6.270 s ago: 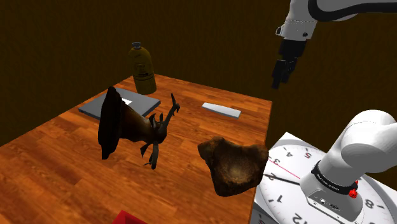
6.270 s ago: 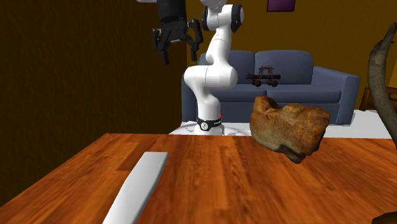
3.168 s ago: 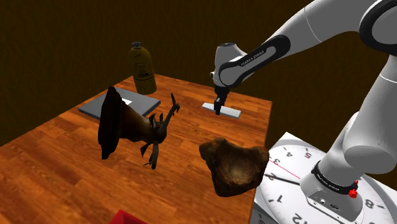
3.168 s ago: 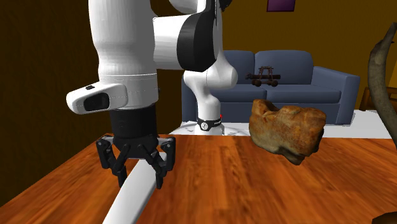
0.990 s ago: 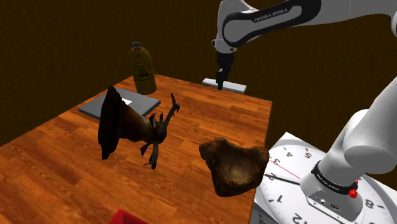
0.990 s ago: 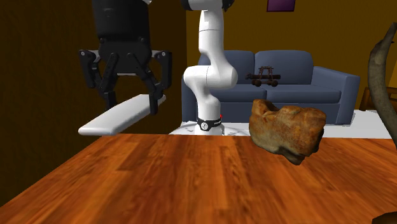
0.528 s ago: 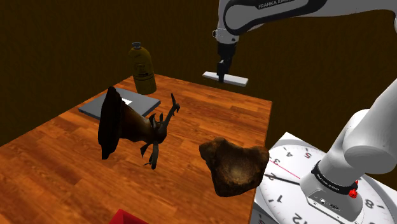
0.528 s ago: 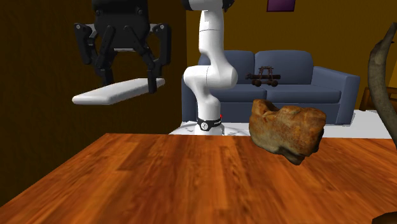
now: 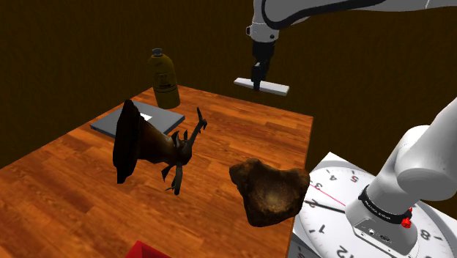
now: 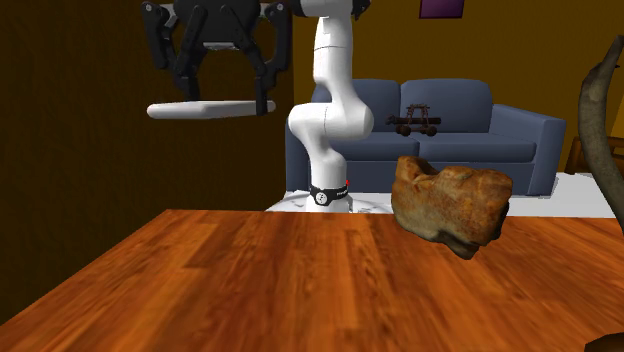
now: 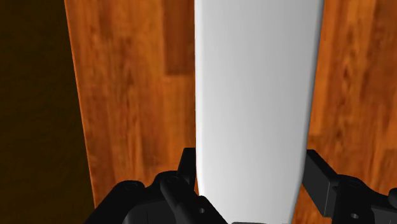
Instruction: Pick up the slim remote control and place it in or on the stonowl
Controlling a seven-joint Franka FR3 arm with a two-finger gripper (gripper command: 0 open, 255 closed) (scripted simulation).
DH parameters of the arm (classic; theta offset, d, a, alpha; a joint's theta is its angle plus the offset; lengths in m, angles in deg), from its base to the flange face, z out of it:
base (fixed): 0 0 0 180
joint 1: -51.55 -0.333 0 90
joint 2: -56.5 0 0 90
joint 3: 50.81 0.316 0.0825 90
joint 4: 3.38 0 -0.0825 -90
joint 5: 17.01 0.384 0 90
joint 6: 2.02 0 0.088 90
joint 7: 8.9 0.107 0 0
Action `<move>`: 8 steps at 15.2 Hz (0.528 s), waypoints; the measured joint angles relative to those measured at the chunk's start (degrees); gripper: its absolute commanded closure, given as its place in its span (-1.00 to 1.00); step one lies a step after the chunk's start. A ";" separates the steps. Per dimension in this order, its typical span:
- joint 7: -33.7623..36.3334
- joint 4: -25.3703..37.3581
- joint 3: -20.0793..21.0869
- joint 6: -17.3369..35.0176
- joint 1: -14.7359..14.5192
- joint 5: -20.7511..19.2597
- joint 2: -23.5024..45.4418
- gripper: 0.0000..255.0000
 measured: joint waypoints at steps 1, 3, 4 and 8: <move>1.07 -1.42 0.63 0.18 -0.51 0.15 -1.23 1.00; 3.35 -4.18 2.01 0.63 -1.59 0.55 -3.53 1.00; 4.47 -5.05 2.70 0.36 -2.11 0.79 -4.67 1.00; 8.88 -9.59 5.51 0.32 -4.19 2.04 -9.29 1.00</move>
